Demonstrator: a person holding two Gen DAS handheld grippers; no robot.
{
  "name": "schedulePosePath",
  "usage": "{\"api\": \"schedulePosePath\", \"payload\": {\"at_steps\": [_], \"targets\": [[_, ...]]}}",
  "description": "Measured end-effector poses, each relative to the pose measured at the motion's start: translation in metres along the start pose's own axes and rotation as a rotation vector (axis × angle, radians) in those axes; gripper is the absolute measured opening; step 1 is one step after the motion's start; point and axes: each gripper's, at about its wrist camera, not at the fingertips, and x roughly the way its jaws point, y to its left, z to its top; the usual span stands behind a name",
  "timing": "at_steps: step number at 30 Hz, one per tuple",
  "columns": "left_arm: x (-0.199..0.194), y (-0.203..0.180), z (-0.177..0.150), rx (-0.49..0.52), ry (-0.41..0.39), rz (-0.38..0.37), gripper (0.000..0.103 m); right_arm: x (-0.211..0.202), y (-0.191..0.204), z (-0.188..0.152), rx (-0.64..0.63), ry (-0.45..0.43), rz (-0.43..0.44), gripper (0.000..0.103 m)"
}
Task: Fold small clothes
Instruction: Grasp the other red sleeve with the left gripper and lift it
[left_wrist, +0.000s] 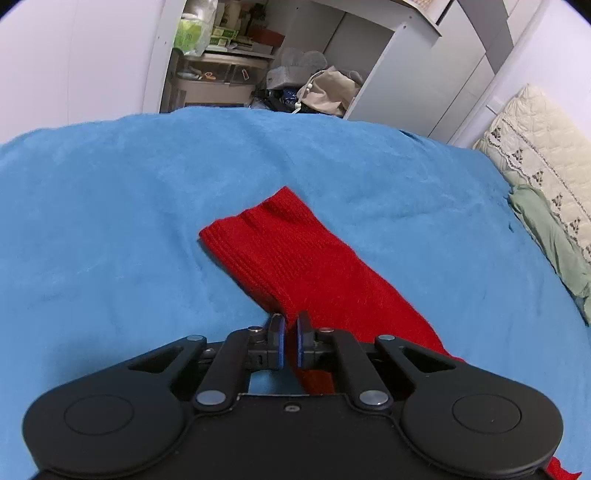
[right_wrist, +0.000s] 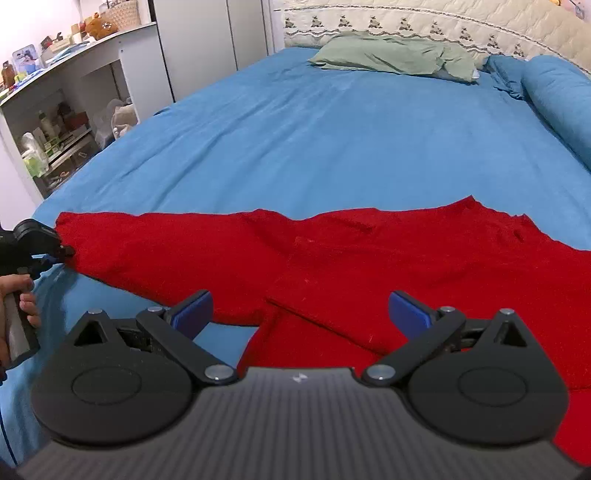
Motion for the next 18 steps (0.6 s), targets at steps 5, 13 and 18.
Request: {"api": "schedulePosePath", "payload": {"at_steps": [5,13,18], "targets": [[-0.034,-0.036,0.005,0.107,-0.069,-0.071,0.005,-0.009,-0.019,0.004,0.026,-0.031,-0.025,0.103],[-0.135,-0.181,-0.032,0.409,-0.206,-0.336,0.005,-0.036,-0.086,0.016,0.116,-0.087,-0.156,0.103],[-0.173,-0.283,-0.121,0.635,-0.145,-0.530,0.005,-0.063,-0.149,0.013,0.191,-0.118,-0.250,0.103]]}}
